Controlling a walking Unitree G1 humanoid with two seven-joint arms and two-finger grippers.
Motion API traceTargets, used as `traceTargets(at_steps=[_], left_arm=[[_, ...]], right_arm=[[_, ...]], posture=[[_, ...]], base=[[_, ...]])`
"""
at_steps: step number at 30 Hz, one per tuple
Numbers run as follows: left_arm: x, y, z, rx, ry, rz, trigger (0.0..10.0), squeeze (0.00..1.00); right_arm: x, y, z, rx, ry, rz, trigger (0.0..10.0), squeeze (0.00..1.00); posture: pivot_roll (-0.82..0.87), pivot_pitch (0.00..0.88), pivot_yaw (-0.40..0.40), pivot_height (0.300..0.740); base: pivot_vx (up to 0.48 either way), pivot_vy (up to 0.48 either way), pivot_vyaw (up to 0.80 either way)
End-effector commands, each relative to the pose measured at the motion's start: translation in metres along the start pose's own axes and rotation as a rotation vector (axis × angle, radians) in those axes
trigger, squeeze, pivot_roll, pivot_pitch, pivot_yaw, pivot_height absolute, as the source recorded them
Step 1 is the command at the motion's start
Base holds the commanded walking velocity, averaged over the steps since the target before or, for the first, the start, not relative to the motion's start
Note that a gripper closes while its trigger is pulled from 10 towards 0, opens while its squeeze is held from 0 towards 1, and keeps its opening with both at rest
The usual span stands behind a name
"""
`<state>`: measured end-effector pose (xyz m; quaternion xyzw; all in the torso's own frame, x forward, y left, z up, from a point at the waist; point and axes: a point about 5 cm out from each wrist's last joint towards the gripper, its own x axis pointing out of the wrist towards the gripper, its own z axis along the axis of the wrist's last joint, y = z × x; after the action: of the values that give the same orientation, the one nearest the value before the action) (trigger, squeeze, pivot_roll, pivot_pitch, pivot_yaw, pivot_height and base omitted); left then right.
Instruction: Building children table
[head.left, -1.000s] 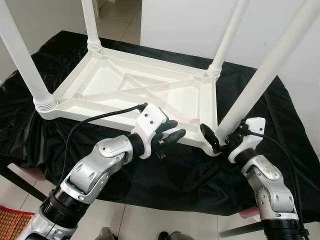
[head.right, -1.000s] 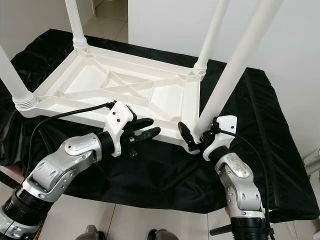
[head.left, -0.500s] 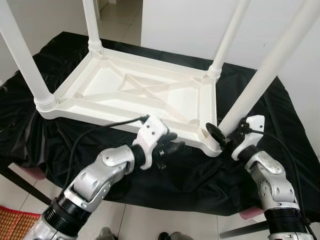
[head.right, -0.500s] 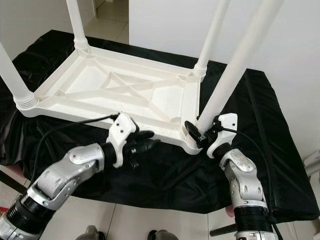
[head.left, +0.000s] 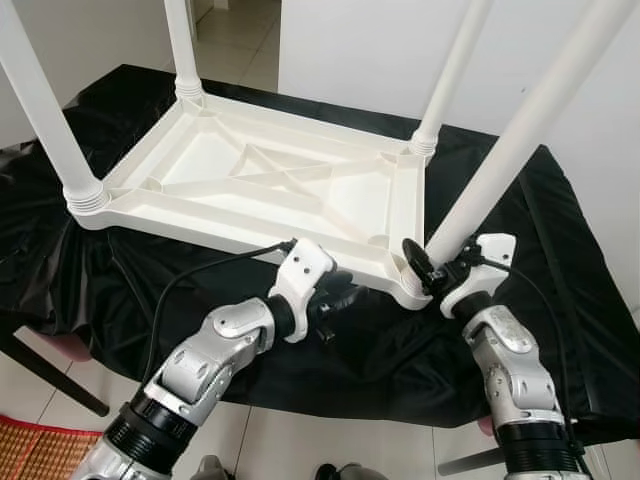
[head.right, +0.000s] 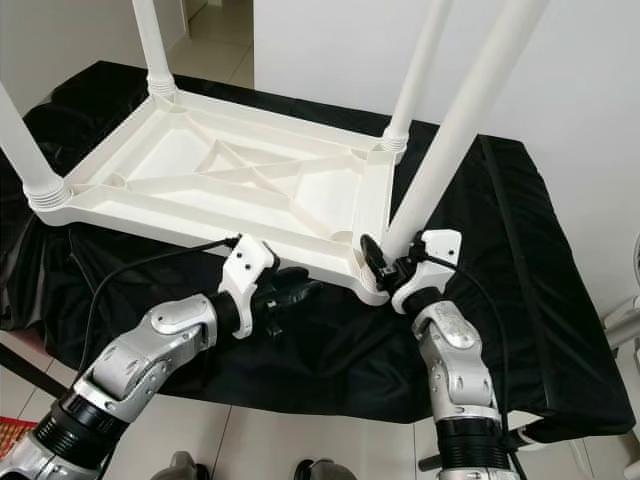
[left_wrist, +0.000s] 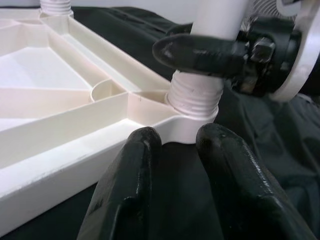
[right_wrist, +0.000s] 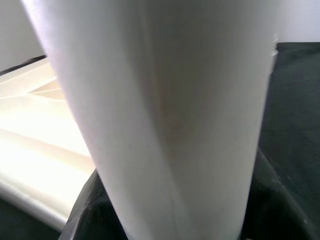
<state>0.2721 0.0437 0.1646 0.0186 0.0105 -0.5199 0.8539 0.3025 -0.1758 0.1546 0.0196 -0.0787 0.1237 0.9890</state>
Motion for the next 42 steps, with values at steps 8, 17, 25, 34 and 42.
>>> traceTargets(at_steps=[8, 17, 25, 34, 42], left_arm=[[0.007, -0.011, 0.003, 0.023, -0.029, -0.066, 10.0, 0.00], [0.001, -0.003, 0.001, 0.020, -0.006, -0.053, 10.0, 0.00], [-0.003, 0.004, 0.000, 0.035, 0.009, -0.019, 10.0, 0.00], [-0.002, 0.001, -0.001, 0.044, 0.024, -0.031, 10.0, 0.00], [-0.002, 0.000, -0.002, 0.054, 0.033, -0.045, 10.0, 0.00]], right_arm=[[0.003, 0.025, -0.001, 0.056, 0.004, -0.181, 0.0, 0.00], [0.005, 0.052, -0.002, 0.071, 0.019, -0.285, 10.0, 0.00], [0.001, 0.040, -0.001, 0.076, 0.017, -0.193, 10.0, 1.00], [-0.006, 0.019, 0.002, 0.009, 0.053, 0.079, 10.0, 0.00], [-0.009, 0.008, 0.001, -0.043, 0.069, 0.273, 10.0, 0.00]], posture=[[0.03, 0.133, -0.077, 0.740], [0.04, 0.137, -0.084, 0.740], [0.05, 0.140, -0.083, 0.740], [0.06, 0.128, -0.086, 0.740], [0.07, 0.107, -0.084, 0.740]], base=[[0.000, 0.000, 0.00], [0.000, 0.000, 0.00], [0.000, 0.000, 0.00], [0.000, 0.000, 0.00], [0.000, 0.000, 0.00]])
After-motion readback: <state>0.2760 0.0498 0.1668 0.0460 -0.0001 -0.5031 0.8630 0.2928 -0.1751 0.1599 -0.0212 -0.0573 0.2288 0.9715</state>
